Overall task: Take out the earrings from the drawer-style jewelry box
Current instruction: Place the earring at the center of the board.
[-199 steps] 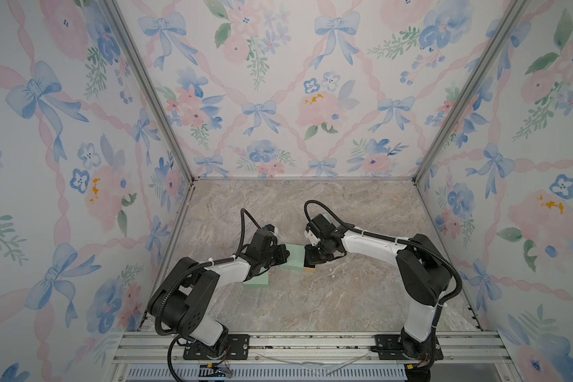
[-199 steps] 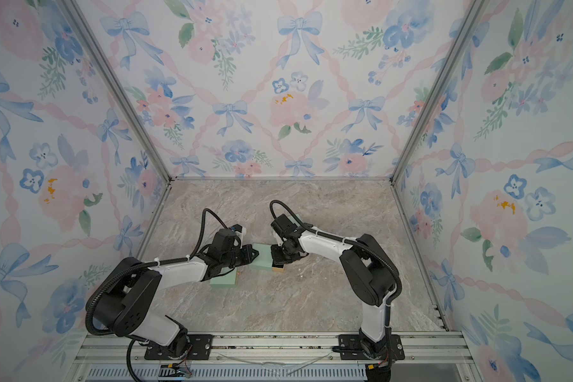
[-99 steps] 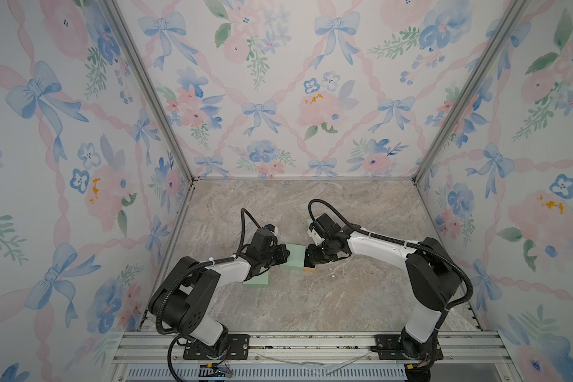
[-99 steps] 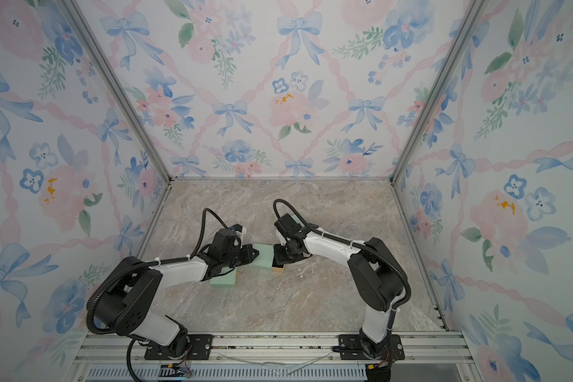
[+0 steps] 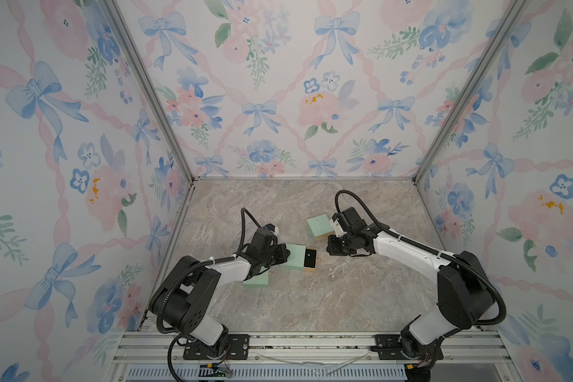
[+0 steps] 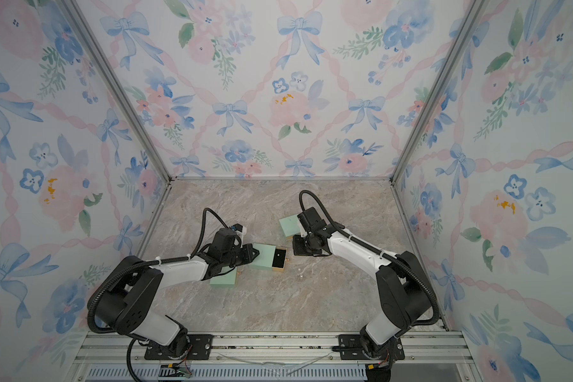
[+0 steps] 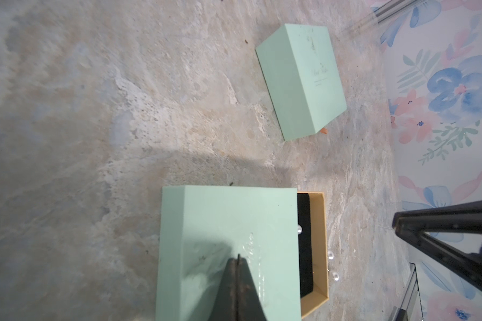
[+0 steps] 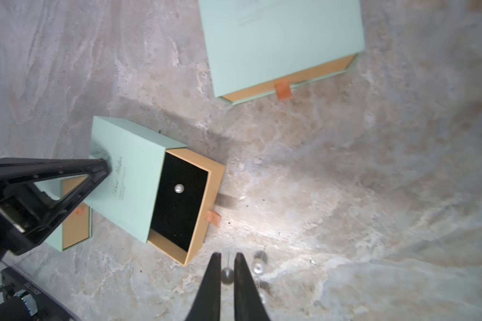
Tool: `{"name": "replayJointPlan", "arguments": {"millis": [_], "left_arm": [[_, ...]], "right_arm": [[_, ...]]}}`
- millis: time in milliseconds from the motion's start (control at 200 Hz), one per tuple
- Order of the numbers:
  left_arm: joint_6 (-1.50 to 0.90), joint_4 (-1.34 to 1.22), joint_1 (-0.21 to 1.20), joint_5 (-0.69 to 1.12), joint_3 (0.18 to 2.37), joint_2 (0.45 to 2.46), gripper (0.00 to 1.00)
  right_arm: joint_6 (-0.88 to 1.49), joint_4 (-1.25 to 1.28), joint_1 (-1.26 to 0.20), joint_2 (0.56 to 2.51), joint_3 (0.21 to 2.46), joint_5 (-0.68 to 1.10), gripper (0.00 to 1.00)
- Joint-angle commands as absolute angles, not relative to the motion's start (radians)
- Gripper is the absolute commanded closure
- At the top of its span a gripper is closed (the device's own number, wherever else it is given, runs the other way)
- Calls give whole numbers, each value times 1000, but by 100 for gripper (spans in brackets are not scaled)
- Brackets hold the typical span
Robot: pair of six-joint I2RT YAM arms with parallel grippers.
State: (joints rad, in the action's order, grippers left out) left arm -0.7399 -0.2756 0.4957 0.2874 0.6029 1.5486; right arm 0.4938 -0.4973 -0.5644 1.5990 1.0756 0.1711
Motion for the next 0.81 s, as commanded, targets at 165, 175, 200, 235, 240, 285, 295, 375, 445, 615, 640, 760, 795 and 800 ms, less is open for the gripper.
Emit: {"name": "replayJointPlan", "arguments": {"millis": [165,175,200,235,240,285,295,375,445,615,640,760,795,800], "left_arm": [[-716,-118,491,255,570,1608,100],[-716,-118,491,255,571,1608,100],[-716,-117,492,255,572,1610,100],[-715,-115,491,254,574,1609,100],[-715,-115,491,253,574,1609,100],[-715,-112,491,252,575,1609,100],[-715,-112,492,252,575,1609,100],[-715,-112,491,252,573,1609,100],[-715,-111,491,250,573,1609,100],[-716,-112,491,252,577,1614,100],[-715,-112,492,253,578,1614,100],[-715,-112,491,255,579,1619,100],[-715,-112,492,255,580,1621,100],[-715,-112,492,255,580,1621,100]], "right_arm": [[513,-452,-526,1649,1012,199,88],[514,-449,-526,1649,1012,200,88],[515,-443,-526,1662,1009,205,88],[518,-433,-526,1686,1007,213,88],[519,-432,-526,1688,1006,215,88],[523,-420,-526,1701,1004,222,88],[525,-418,-526,1704,1004,223,88],[531,-403,-528,1722,1001,230,88],[534,-394,-529,1732,997,236,88],[533,-390,-531,1748,999,240,88],[533,-391,-531,1750,998,240,87],[533,-389,-531,1757,999,240,87],[533,-388,-531,1760,999,241,87],[534,-388,-531,1760,999,241,87]]}}
